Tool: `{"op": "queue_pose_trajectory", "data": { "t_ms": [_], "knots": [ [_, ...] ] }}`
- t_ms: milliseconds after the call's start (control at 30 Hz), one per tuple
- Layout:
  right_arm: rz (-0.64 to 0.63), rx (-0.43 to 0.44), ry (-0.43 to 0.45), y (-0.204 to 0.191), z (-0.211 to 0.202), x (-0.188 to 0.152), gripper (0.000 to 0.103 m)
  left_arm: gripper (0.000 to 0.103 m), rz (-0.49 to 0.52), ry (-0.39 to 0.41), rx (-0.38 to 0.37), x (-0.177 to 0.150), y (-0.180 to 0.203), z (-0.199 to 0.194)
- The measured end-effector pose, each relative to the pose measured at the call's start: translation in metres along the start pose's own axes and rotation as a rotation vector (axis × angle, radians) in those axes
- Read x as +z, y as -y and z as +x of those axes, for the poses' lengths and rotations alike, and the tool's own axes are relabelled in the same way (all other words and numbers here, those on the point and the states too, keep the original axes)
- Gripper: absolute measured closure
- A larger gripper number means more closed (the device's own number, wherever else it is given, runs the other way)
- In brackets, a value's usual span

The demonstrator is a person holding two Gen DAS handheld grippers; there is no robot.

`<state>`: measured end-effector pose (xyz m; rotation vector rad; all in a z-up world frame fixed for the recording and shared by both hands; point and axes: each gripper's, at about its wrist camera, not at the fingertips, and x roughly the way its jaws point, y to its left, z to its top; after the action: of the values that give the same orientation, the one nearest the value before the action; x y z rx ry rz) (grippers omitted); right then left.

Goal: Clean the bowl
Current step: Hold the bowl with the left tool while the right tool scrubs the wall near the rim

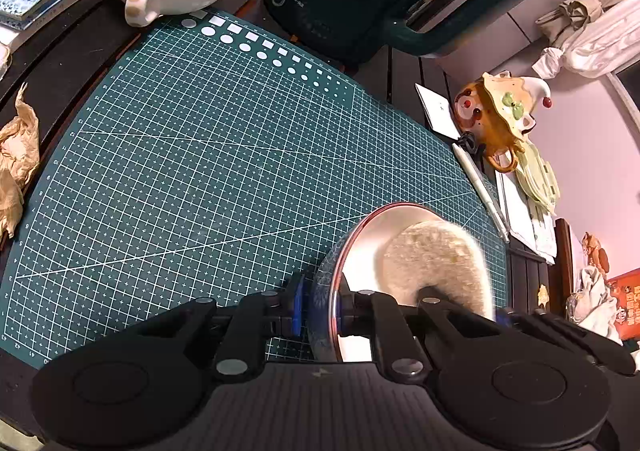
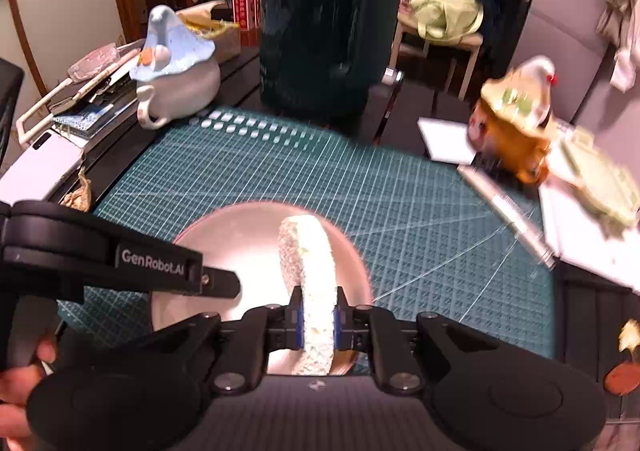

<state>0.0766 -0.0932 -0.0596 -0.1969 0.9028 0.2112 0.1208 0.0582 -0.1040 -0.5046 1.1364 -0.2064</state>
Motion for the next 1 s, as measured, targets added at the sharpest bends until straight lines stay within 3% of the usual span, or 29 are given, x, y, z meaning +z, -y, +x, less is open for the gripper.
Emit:
{"op": "queue_pose_trajectory", "data": {
  "t_ms": [133,200,267,367,633,1000],
  "knots": [
    [-0.006,-0.006,0.075,0.003,-0.019,0.004,0.091,0.09,0.001,0.0,0.003,-0.001,0.001,-0.005],
    [0.019,0.003,0.106,0.011,-0.028,0.01,0.091,0.081,0.009,-0.016,0.009,-0.005,0.002,-0.007],
    [0.042,0.006,0.117,0.018,-0.032,0.013,0.091,0.081,0.014,-0.049,0.0,-0.012,0.003,-0.006],
    [0.08,0.025,0.102,0.027,-0.029,0.014,0.091,0.08,0.017,-0.08,-0.02,-0.018,0.005,-0.004],
    [0.13,0.128,0.081,0.03,-0.026,0.012,0.091,0.088,-0.007,-0.041,-0.027,-0.008,0.001,-0.002],
    [0.153,0.26,-0.072,0.015,0.015,-0.001,0.091,0.088,-0.014,0.003,-0.018,0.001,0.0,0.001]
  ]
}}
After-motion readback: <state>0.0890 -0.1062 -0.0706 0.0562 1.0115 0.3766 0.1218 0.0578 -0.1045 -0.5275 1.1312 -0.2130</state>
